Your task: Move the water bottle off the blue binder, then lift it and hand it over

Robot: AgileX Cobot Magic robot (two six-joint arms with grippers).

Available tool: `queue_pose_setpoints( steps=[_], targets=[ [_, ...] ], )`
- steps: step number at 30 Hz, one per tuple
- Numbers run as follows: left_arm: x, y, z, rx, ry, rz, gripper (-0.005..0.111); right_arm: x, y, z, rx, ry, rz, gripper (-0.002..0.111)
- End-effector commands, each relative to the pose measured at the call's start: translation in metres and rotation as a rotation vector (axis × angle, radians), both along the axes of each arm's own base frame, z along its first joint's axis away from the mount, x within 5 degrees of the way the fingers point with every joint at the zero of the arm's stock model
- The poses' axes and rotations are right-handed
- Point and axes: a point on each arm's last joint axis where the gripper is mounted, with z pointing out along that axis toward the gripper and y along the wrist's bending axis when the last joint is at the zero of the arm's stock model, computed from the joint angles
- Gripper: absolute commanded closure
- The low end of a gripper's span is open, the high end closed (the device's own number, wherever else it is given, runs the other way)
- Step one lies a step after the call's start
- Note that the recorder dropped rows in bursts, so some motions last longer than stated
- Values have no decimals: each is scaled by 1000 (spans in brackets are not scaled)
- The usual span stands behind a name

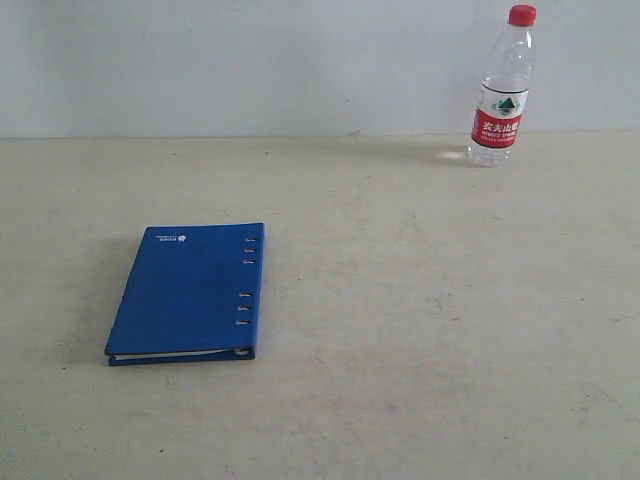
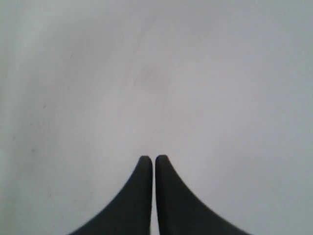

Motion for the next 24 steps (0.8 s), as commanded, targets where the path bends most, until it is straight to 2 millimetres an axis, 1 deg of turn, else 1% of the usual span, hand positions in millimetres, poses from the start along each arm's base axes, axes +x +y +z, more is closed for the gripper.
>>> queue_pose_setpoints(
  steps=[1,3,4,6,9,11,13,14,15,16,17,19,22,24],
  targets=[
    [0,0,10,-267,-142,11,102,-69,-1,15,88,-33,-185,109],
    [0,0,10,-356,-150,11,102,-98,-1,17,108,-40,-249,109],
    [0,0,10,-429,-155,10,102,-114,2,18,97,-60,-268,109],
    [0,0,10,-547,-161,9,102,-145,8,19,83,-91,-267,109],
    [0,-2,8,-623,-143,5,102,-191,19,15,63,-132,-263,109],
    [0,-3,7,-652,-122,-2,102,-216,24,12,109,-144,-246,109],
    [0,-4,5,-671,-104,-7,102,-230,25,8,49,-174,-288,109],
    [0,-5,4,-642,-88,-12,102,-233,26,6,59,-160,-289,109],
    [0,-5,3,-592,-70,-19,102,-232,25,3,84,-131,-287,109],
    [0,-6,2,-538,-54,-31,102,-226,24,-1,96,-91,-285,109],
    [0,-7,7,-517,-64,-45,102,-218,22,-5,100,-47,-288,109],
    [-3,-9,25,-432,-99,-88,102,-195,20,-16,154,75,-250,109],
    [-11,-14,53,-327,-115,-147,102,-144,14,-40,200,288,-195,109],
    [-18,-17,69,-254,-124,-179,102,-107,9,-67,208,445,-175,109]
  ],
)
